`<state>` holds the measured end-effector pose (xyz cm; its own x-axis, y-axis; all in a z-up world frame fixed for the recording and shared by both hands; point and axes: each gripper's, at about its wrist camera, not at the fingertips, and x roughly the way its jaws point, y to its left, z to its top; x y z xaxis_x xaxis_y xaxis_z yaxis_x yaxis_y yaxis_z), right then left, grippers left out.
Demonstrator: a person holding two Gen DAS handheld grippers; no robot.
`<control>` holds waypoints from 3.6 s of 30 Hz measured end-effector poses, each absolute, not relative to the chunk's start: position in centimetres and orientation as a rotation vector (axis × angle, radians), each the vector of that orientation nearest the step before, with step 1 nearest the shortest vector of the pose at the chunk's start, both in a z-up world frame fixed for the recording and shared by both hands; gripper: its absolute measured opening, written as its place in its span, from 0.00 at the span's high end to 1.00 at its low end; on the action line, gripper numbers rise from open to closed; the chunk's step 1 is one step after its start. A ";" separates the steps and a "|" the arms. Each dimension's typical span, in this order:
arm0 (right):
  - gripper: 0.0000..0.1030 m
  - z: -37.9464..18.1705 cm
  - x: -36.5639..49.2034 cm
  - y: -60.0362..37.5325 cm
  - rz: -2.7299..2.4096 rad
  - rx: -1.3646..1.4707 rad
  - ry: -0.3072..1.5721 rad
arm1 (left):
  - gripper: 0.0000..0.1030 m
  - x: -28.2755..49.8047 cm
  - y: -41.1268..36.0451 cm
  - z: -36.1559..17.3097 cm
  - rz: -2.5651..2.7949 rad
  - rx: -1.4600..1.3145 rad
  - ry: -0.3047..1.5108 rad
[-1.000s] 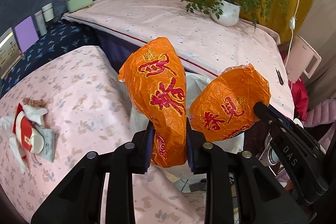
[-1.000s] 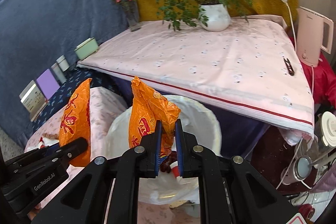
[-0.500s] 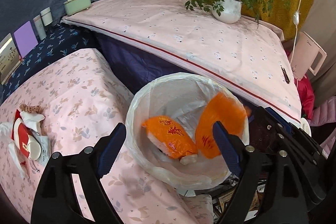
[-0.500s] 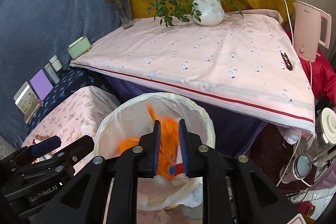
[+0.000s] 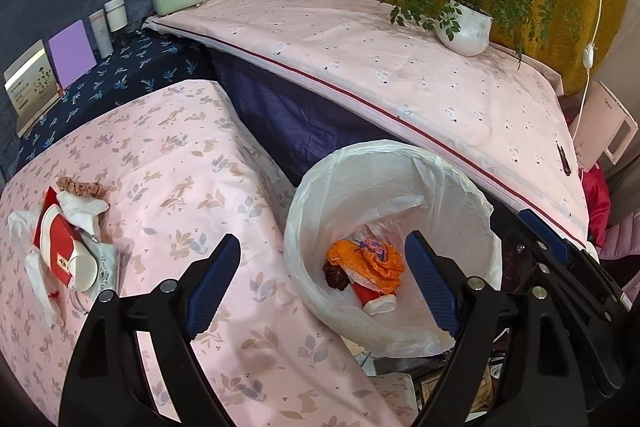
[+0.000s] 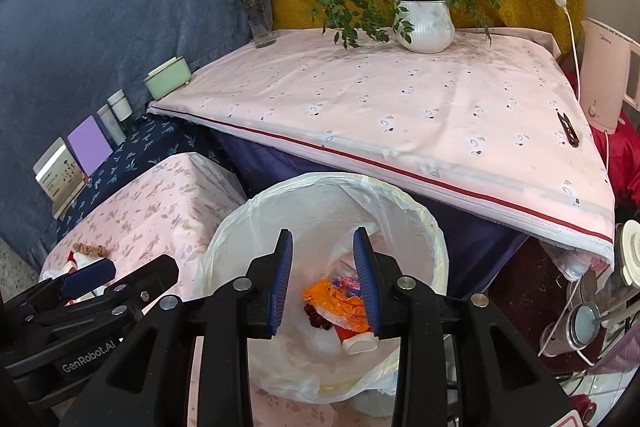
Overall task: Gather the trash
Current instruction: 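Carry both orange bags over the white bin and open both tools, then move both tools back to the white tissues and red-white box, then grasp the white tissue with the left tool while the right tool reaches the white cup lid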
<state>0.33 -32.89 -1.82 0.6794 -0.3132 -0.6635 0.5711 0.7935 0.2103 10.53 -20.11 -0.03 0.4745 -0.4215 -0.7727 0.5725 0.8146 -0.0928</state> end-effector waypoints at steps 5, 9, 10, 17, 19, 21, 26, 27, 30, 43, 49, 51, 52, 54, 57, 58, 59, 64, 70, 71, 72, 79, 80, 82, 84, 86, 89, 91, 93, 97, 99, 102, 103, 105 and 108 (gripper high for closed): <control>0.63 -1.4 0.7 -31.7 -0.498 0.404 0.651 | 0.22 10.8 -18.8 0.1 -0.590 0.172 0.886; 0.62 -1.0 1.1 -30.7 -0.482 0.390 0.651 | 0.22 11.1 -17.6 0.2 -0.568 0.157 0.886; 0.62 -0.9 1.2 -30.5 -0.478 0.386 0.652 | 0.22 11.1 -17.2 0.3 -0.562 0.153 0.885; 0.56 -0.2 1.8 -28.6 -0.443 0.360 0.646 | 0.22 11.6 -14.4 0.5 -0.514 0.117 0.884; 0.56 0.0 2.1 -28.0 -0.430 0.351 0.647 | 0.22 11.8 -13.6 0.6 -0.497 0.107 0.883; 0.56 0.2 2.3 -27.2 -0.417 0.343 0.648 | 0.22 12.0 -12.7 0.7 -0.478 0.094 0.882; 0.55 0.7 3.1 -25.3 -0.381 0.321 0.651 | 0.21 12.6 -9.8 0.7 -0.428 0.058 0.884; 0.55 0.8 3.3 -24.9 -0.373 0.317 0.652 | 0.21 12.8 -9.2 0.7 -0.418 0.052 0.884; 0.55 0.9 3.8 -23.6 -0.347 0.310 0.656 | 0.21 13.2 -7.2 0.6 -0.380 0.029 0.887; 0.54 0.3 6.8 -17.1 -0.230 0.253 0.701 | 0.16 15.0 1.7 -0.6 -0.203 -0.062 0.902; 0.51 -0.1 8.4 -14.1 -0.179 0.227 0.722 | 0.16 15.9 5.2 -1.7 -0.132 -0.085 0.915; 0.51 -0.4 9.0 -13.2 -0.162 0.217 0.731 | 0.16 16.2 6.4 -2.2 -0.109 -0.093 0.923; 0.51 -0.5 9.3 -12.8 -0.154 0.213 0.736 | 0.16 16.4 6.9 -2.5 -0.099 -0.098 0.928; 0.51 -0.8 9.9 -11.9 -0.139 0.204 0.748 | 0.16 16.9 8.0 -3.1 -0.079 -0.113 0.939; 0.51 -1.4 10.9 -10.7 -0.118 0.193 0.766 | 0.16 17.5 9.3 -3.9 -0.055 -0.129 0.956; 0.51 -1.7 11.4 -10.2 -0.110 0.189 0.773 | 0.16 17.8 9.7 -4.3 -0.048 -0.133 0.963; 0.51 -1.9 11.8 -9.9 -0.105 0.186 0.778 | 0.16 18.0 10.1 -4.6 -0.041 -0.136 0.968; 0.51 -3.0 13.8 -8.1 -0.072 0.174 0.807 | 0.16 19.2 11.5 -6.3 -0.017 -0.158 1.003; 0.51 -4.5 16.4 -6.1 -0.036 0.157 0.840 | 0.16 20.9 12.8 -7.9 -0.009 -0.185 1.037; 0.51 -4.7 16.8 -5.7 -0.030 0.155 0.846 | 0.16 21.1 13.0 -8.2 -0.010 -0.190 1.042; 0.51 -4.9 17.2 -5.4 -0.025 0.153 0.850 | 0.16 21.3 13.1 -8.4 -0.010 -0.193 1.047; 0.51 -6.2 19.8 -3.8 0.000 0.147 0.872 | 0.19 22.6 13.9 -9.8 -0.033 -0.227 1.073; 0.51 -6.4 20.1 -3.7 0.001 0.147 0.876 | 0.20 22.8 14.0 -9.9 -0.038 -0.228 1.073; 0.51 -6.8 20.7 -3.7 0.002 0.146 0.883 | 0.27 23.0 14.0 -10.1 -0.054 -0.231 1.078; 0.51 -7.3 21.3 -3.6 0.009 0.151 0.897 | 0.34 23.3 13.9 -10.3 -0.075 -0.238 1.090; 0.51 -7.8 21.8 -3.6 0.017 0.157 0.908 | 0.42 23.4 13.7 -10.5 -0.094 -0.238 1.095; 0.51 -8.6 22.2 -3.4 0.029 0.157 0.928 | 0.57 23.5 13.3 -10.5 -0.112 -0.227 1.094; 0.54 -9.0 22.3 -3.3 0.042 0.162 0.940 | 0.66 23.4 13.2 -10.5 -0.117 -0.224 1.094; 0.62 -9.2 22.2 -3.0 0.054 0.159 0.947 | 0.72 23.3 13.3 -10.4 -0.118 -0.222 1.095; 0.67 -8.9 21.3 -2.4 0.066 0.138 0.937 | 0.77 22.8 13.2 -10.0 -0.127 -0.219 1.094; 0.67 -8.4 20.8 -2.3 0.070 0.129 0.920 | 0.78 22.4 13.0 -9.6 -0.124 -0.211 1.085; 0.67 -7.3 19.8 -2.4 0.075 0.130 0.893 | 0.78 21.7 12.8 -8.8 -0.125 -0.204 1.069; 0.67 -7.0 19.5 -2.5 0.076 0.133 0.886 | 0.79 21.5 12.6 -8.5 -0.127 -0.202 1.062; 0.67 -6.2 18.9 -2.8 0.075 0.140 0.868 | 0.79 21.0 12.3 -7.6 -0.134 -0.195 1.045; 0.67 -5.0 17.8 -3.4 0.065 0.145 0.839 | 0.79 20.2 11.4 -6.2 -0.151 -0.183 1.017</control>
<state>17.80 -3.43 -5.03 0.6672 0.1143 -0.7360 -0.0002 0.9882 0.1533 20.24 11.41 -6.17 0.5174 -0.2096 -0.8297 0.0398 0.9744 -0.2213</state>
